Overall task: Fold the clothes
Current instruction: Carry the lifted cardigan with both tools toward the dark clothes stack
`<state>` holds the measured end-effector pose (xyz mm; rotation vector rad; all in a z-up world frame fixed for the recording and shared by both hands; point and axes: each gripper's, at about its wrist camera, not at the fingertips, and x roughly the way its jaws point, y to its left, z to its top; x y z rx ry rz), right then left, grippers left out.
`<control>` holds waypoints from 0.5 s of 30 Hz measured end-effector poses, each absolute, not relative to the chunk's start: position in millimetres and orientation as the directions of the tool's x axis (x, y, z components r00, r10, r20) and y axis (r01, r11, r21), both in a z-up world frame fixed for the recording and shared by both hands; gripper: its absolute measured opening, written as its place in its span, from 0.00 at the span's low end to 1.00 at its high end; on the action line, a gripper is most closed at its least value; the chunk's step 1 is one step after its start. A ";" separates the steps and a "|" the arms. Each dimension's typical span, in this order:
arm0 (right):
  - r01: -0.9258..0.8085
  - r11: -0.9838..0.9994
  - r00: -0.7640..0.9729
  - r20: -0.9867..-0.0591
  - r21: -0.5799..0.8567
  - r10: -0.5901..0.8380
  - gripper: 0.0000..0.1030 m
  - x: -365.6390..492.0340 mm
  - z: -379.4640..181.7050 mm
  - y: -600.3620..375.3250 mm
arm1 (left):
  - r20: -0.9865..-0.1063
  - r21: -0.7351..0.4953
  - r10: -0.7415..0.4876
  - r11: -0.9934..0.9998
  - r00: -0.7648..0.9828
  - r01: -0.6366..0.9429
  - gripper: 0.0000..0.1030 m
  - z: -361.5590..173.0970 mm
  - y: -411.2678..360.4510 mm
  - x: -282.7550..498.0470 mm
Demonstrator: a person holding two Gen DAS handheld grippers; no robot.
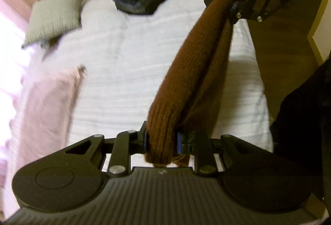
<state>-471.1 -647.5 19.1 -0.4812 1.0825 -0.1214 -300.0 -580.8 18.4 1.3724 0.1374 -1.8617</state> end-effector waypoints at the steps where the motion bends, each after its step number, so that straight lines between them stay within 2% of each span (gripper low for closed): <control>1: -0.120 0.888 0.475 -0.811 -0.444 -0.341 0.21 -473.7 23.4 -649.5 | -0.836 0.367 -0.541 -0.675 -0.091 0.641 0.21 23.8 -584.7 -302.4; 9: -0.023 0.860 0.477 -0.761 -0.510 -0.439 0.21 -491.3 51.8 -666.9 | -0.794 0.431 -0.597 -0.688 -0.117 0.583 0.21 52.5 -615.5 -319.3; 15: 0.013 0.855 0.457 -0.758 -0.518 -0.466 0.21 -502.6 60.5 -671.8 | -0.790 0.437 -0.595 -0.715 -0.147 0.546 0.21 52.1 -628.6 -333.0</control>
